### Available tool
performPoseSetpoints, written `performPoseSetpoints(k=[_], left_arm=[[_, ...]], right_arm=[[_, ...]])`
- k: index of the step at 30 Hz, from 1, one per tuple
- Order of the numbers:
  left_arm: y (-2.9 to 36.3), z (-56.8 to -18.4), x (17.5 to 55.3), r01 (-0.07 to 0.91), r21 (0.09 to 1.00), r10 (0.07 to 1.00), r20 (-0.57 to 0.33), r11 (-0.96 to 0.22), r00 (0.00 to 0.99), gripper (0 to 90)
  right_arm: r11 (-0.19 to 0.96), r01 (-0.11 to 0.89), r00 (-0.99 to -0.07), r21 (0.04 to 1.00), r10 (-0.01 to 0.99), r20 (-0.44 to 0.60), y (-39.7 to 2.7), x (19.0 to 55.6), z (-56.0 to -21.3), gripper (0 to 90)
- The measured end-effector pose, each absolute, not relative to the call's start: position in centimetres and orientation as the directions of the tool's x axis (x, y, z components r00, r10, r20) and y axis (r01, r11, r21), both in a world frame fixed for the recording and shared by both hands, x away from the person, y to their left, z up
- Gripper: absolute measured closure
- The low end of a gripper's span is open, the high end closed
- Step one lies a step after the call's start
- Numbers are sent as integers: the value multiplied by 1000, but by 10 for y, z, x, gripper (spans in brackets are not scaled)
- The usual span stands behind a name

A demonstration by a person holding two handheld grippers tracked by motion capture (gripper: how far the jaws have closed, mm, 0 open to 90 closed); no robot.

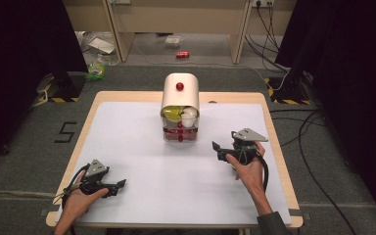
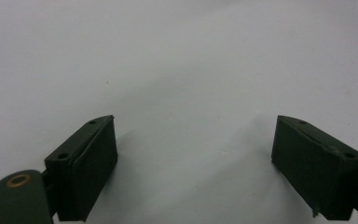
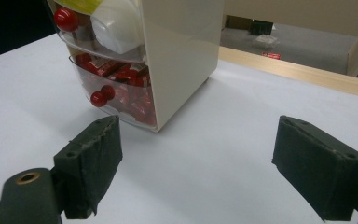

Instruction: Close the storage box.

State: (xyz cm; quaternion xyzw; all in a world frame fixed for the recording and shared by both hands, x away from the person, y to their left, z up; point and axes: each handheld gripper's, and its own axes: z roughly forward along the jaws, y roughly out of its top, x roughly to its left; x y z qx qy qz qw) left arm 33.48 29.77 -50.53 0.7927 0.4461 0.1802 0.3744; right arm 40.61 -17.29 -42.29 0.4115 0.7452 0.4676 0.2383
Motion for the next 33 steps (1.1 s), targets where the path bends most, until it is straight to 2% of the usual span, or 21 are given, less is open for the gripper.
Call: performPoseSetpoints(k=[33], left_arm=[[298,-505,335,569,754,843,-39,-327,536,137]], right_arm=[[213,428,-515,878,856,44,-201,384,-437,158]])
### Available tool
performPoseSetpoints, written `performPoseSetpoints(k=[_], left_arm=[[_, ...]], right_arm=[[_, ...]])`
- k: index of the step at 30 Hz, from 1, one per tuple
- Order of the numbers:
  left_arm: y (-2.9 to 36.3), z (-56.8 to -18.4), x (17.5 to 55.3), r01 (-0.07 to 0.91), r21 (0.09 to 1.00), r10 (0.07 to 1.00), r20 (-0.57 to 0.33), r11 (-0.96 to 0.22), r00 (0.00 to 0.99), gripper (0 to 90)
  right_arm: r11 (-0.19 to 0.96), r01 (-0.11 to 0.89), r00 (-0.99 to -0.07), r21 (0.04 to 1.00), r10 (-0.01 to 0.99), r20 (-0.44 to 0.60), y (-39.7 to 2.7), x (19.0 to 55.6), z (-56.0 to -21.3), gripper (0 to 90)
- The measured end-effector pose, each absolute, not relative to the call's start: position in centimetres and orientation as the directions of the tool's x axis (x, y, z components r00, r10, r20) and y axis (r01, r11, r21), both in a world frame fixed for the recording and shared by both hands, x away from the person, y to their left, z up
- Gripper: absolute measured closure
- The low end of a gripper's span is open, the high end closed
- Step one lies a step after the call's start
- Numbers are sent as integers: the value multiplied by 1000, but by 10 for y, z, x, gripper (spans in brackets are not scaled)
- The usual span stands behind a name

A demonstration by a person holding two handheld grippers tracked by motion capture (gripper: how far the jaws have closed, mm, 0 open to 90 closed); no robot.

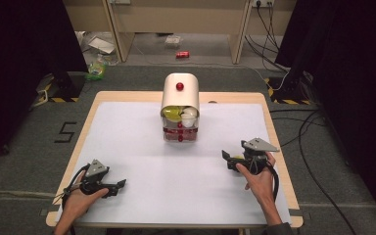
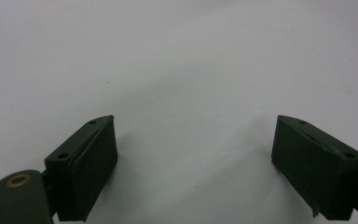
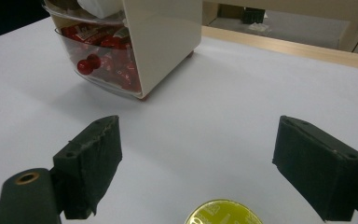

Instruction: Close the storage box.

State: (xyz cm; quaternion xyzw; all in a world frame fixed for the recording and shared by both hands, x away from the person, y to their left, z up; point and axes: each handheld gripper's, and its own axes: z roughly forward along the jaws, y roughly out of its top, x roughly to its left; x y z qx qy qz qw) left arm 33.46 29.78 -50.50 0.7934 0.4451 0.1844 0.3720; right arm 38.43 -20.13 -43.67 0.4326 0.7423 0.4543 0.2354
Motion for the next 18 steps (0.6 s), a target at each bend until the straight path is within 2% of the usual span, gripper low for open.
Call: performPoseSetpoints(k=[18], left_arm=[[298,-505,335,569,753,843,-37,-330,537,136]], right_arm=[[209,453,-505,867,861,57,-211,374,-446,158]])
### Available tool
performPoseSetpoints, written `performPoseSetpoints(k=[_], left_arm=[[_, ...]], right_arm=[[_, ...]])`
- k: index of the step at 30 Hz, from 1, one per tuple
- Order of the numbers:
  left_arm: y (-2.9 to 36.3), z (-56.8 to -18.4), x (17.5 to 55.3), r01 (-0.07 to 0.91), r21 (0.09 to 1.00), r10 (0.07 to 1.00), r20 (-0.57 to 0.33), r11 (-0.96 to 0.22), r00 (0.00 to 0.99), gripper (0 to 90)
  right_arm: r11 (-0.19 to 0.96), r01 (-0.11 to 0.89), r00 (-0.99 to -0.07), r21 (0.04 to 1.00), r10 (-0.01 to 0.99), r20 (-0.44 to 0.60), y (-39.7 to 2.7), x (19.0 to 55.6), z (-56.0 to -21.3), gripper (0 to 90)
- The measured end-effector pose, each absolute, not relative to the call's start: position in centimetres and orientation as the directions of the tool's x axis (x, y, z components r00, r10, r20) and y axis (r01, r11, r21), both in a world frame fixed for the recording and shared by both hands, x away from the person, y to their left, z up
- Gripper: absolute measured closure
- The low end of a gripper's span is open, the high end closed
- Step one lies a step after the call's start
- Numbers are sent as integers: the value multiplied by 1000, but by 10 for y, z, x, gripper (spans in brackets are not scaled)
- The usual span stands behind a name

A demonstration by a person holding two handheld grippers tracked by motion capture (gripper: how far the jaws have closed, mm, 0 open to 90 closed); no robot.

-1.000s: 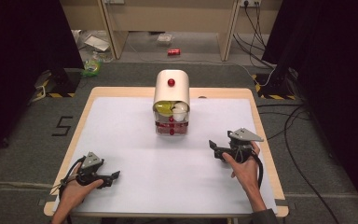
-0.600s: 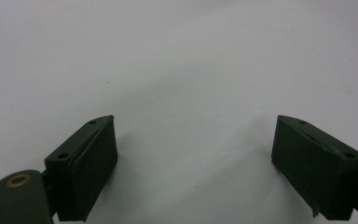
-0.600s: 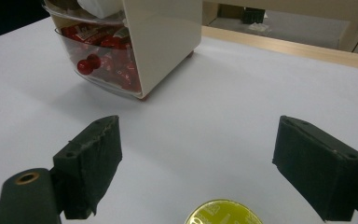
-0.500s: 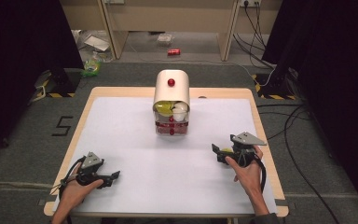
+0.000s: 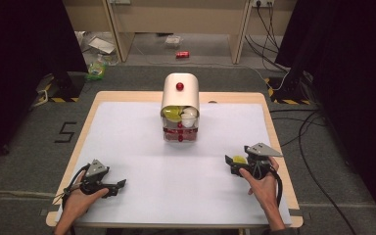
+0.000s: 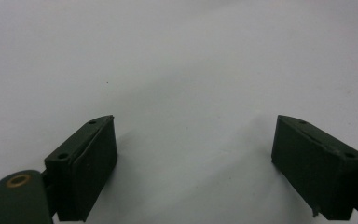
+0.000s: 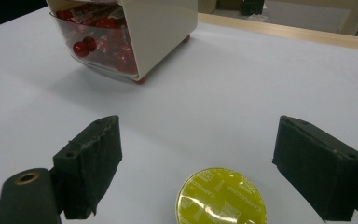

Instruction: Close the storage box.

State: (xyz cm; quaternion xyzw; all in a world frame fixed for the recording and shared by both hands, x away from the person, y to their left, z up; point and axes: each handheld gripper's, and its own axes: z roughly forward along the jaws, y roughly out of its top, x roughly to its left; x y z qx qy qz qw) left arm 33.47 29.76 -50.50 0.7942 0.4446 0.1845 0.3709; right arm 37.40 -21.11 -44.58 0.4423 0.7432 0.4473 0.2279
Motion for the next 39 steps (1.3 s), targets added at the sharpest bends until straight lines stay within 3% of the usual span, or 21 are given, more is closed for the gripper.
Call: performPoseSetpoints(k=[39], left_arm=[[297,-505,335,568,753,843,-34,-331,537,136]], right_arm=[[248,508,-482,825,876,33,-238,344,-463,159]])
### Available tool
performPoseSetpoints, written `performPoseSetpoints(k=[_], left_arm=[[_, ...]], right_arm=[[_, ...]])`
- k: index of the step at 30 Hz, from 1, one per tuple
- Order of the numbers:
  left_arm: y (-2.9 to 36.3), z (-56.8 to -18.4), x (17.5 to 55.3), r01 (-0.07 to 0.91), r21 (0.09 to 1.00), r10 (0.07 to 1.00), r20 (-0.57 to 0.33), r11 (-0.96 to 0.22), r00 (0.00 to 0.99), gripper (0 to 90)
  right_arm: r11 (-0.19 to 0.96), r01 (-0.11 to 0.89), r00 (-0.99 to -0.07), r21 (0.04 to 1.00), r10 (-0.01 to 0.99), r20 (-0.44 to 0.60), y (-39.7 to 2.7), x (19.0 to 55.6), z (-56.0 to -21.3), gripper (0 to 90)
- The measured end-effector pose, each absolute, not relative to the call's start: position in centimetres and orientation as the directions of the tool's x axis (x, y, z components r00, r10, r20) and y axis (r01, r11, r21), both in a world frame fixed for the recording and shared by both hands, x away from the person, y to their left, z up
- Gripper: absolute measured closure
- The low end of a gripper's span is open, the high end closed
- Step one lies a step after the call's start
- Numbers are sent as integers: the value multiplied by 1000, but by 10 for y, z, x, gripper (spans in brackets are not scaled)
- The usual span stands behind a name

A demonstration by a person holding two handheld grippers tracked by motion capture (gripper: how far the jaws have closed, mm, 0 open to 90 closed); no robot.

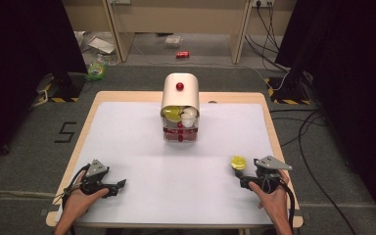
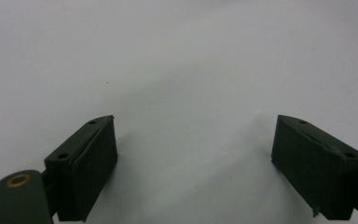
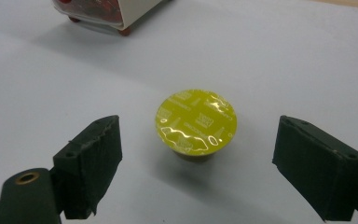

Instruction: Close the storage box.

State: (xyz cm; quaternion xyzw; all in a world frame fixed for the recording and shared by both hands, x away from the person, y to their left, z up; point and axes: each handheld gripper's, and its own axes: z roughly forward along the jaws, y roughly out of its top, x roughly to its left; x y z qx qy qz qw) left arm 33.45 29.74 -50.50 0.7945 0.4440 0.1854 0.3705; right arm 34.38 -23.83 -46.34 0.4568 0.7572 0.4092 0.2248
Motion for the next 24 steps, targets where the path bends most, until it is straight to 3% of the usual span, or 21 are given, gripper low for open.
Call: performPoseSetpoints(k=[24], left_arm=[[297,-505,334,568,754,843,-34,-331,536,136]], right_arm=[[285,557,-484,780,874,26,-249,330,-476,159]])
